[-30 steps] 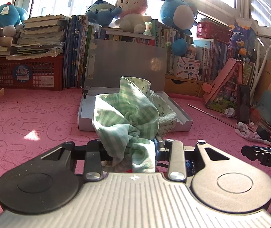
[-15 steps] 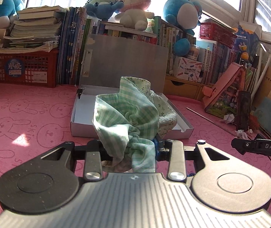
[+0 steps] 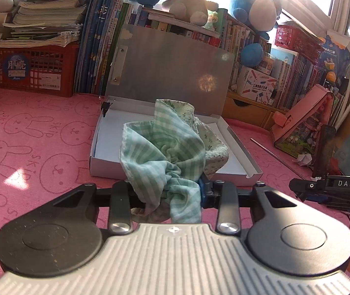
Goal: Organize objects
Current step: 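Carry the cloth with the left gripper while the right gripper carries the lid into the silver box, then open the left gripper releasing the cloth while the right gripper releases the lid in the box, then grasp the purple plush with the left gripper while the right gripper grasps the white fluffy plush, then carry the purple plush with the left gripper while the right gripper places the white plush in the box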
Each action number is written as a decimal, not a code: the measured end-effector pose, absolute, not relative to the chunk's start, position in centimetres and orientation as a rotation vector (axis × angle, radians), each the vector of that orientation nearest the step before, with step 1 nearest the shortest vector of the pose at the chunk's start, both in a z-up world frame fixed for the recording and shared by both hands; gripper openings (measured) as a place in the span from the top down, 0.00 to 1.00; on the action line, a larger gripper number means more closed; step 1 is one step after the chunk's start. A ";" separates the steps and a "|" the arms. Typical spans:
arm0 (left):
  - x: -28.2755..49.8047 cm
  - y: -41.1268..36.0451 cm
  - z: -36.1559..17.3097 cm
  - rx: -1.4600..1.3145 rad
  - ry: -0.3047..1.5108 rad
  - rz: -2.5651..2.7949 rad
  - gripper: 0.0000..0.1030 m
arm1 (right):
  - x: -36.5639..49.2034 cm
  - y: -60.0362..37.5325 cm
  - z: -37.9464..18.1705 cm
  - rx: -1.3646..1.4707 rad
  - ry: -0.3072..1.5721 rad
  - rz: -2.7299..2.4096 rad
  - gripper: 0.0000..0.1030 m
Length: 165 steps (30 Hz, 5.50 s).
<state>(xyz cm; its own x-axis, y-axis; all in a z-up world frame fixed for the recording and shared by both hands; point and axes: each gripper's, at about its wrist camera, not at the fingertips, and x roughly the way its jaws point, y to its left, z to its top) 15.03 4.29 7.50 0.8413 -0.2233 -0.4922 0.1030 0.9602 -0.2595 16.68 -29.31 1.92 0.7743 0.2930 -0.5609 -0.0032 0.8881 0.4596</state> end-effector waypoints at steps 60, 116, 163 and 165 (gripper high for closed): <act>33.5 2.2 5.4 0.064 0.667 -0.058 0.31 | 35.6 -19.1 0.1 0.232 0.742 0.117 0.37; 3.5 4.0 2.9 0.017 0.474 -0.093 0.13 | 5.6 -23.7 -2.0 0.019 0.502 0.168 0.11; 2.2 3.3 4.3 -0.010 0.423 -0.096 0.25 | 4.6 -23.0 -1.8 -0.019 0.605 0.234 0.21; 2.5 3.2 4.9 -0.008 0.413 -0.101 0.25 | 4.7 -23.2 -1.2 -0.020 0.588 0.224 0.21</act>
<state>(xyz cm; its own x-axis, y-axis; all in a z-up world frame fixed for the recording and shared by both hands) 2.53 3.23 4.90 0.9111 -0.0993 -0.4000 0.0960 0.9950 -0.0282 4.68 -23.16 -1.17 0.8086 0.2039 -0.5520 -0.2150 0.9756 0.0453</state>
